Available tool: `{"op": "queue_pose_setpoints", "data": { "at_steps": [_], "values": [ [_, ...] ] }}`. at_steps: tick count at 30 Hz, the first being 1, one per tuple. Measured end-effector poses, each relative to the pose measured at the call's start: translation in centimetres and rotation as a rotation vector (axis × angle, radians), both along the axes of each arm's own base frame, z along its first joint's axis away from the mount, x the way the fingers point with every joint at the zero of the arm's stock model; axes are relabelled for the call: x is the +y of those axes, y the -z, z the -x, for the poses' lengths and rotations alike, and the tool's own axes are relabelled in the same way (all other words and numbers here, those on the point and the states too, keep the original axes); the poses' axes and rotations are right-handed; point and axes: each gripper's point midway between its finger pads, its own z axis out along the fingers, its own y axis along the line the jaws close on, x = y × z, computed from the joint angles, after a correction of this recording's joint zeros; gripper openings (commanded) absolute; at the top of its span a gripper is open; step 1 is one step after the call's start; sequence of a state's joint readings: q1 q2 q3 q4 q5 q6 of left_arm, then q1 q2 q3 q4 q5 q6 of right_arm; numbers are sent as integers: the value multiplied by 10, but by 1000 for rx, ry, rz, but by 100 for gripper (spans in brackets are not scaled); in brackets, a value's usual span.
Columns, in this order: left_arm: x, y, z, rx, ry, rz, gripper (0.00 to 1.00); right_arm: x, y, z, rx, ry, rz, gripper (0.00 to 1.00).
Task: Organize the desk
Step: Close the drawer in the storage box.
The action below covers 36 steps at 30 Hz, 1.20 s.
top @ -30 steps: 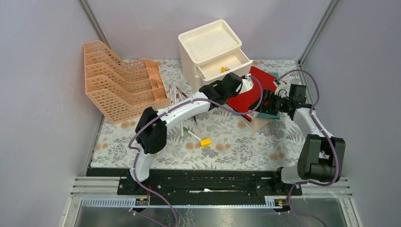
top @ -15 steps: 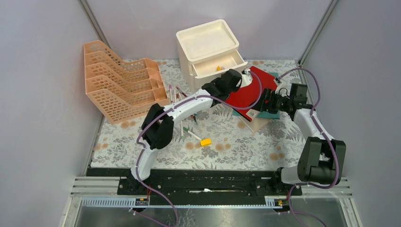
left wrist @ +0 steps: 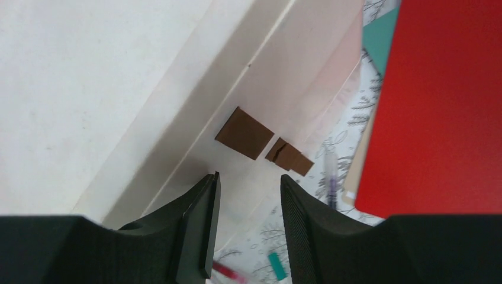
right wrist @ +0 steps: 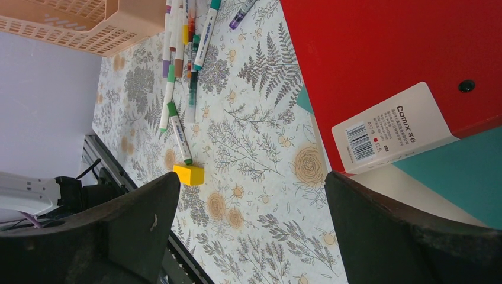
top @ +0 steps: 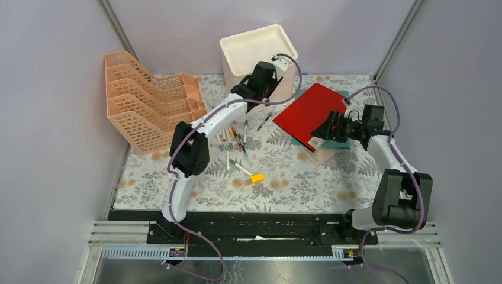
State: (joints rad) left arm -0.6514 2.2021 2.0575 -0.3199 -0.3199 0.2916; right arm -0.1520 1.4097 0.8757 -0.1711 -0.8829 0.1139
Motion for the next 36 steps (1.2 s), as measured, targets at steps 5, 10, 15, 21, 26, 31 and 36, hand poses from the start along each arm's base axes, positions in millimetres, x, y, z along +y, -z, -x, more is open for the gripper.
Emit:
{"op": "queue_pose_setpoints", "data": {
  "at_steps": [5, 10, 15, 21, 26, 31, 36],
  "values": [
    [2, 6, -8, 113, 5, 240, 46, 0, 1, -1, 5, -1, -2, 99],
    [24, 3, -15, 197, -33, 484, 47, 0, 3, 0, 13, -1, -3, 99],
    [46, -14, -22, 196, -62, 640, 57, 0, 2, -1, 10, -2, -2, 99],
    [51, -63, 8, 123, 31, 780, 74, -1, -4, -3, 4, -10, 6, 99],
    [63, -117, 49, 41, 113, 863, 90, -1, -12, -10, -14, -40, 18, 99],
    [106, -140, 73, -28, 76, 917, 99, 0, -21, -19, -31, -110, 20, 99],
    [154, -128, 74, -20, -47, 980, 99, -2, -43, -45, -69, -154, 27, 99]
  ]
}}
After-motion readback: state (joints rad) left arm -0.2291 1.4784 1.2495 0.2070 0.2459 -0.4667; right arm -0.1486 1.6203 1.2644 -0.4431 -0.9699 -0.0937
